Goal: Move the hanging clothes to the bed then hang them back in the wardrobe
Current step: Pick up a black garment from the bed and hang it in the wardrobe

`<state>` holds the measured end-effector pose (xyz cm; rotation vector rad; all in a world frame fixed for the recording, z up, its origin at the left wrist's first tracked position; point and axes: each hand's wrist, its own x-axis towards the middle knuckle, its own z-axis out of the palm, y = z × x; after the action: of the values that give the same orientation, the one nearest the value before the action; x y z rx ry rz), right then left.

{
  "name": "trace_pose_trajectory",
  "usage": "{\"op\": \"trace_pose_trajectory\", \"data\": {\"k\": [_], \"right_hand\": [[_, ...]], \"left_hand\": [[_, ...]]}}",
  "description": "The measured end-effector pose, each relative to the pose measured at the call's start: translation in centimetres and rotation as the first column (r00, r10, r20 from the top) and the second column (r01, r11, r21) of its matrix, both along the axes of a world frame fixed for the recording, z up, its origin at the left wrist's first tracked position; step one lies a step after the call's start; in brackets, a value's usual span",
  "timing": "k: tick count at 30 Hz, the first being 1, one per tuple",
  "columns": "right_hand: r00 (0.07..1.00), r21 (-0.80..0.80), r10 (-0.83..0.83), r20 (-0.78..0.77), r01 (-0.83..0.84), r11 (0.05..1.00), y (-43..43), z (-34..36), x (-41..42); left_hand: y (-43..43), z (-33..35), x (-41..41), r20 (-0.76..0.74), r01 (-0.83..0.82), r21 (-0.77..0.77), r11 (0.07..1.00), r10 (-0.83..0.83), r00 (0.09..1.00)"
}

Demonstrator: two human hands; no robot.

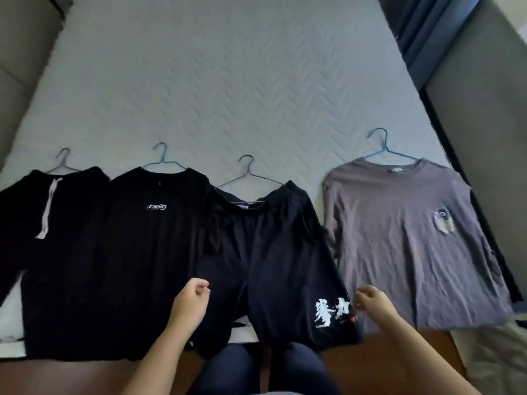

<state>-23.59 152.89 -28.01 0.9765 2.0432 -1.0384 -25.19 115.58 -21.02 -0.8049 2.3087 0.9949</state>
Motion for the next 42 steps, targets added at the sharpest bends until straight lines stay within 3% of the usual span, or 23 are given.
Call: {"op": "trace_pose_trajectory", "data": {"k": [10,18,23,29,35,42], "right_hand": [[0.988,-0.067,0.143,-0.065,-0.147,0.987,-4.7,-3.0,-14.6],[0.933,0.103,0.285,-0.222,-0.268,0.958,-8.6,-8.6,-27.7],[0.868,0.207,0.451,-0.208,-0.411,0.888,-10.2,-13.0,-32.5],[0.883,0.226,0.465,-0.071,-0.440,0.869,-12.0,-15.0,-33.7],[0.911,0.204,0.343,-0.229,-0.300,0.932,-11.9,-10.2,-31.6],[0.911,0.242,0.283,-0.301,-0.214,0.946,-10.4,-2.2,-25.4]], "left_hand": [[-0.3,-4.7,-8.5,-0.069,-0.017,-0.041,0.999,0.014,0.998],[-1.8,-13.5,-20.1,-0.116,0.015,-0.131,0.991,-0.031,0.993],[-3.5,-17.7,-23.4,-0.119,0.026,-0.175,0.984,-0.047,0.992],[-4.2,-19.3,-23.5,-0.130,0.042,-0.168,0.985,-0.064,0.989],[-3.8,-16.3,-22.5,-0.131,0.041,-0.108,0.993,-0.055,0.990],[-2.1,-9.0,-20.6,-0.243,0.123,-0.093,0.988,-0.142,0.960]]}}
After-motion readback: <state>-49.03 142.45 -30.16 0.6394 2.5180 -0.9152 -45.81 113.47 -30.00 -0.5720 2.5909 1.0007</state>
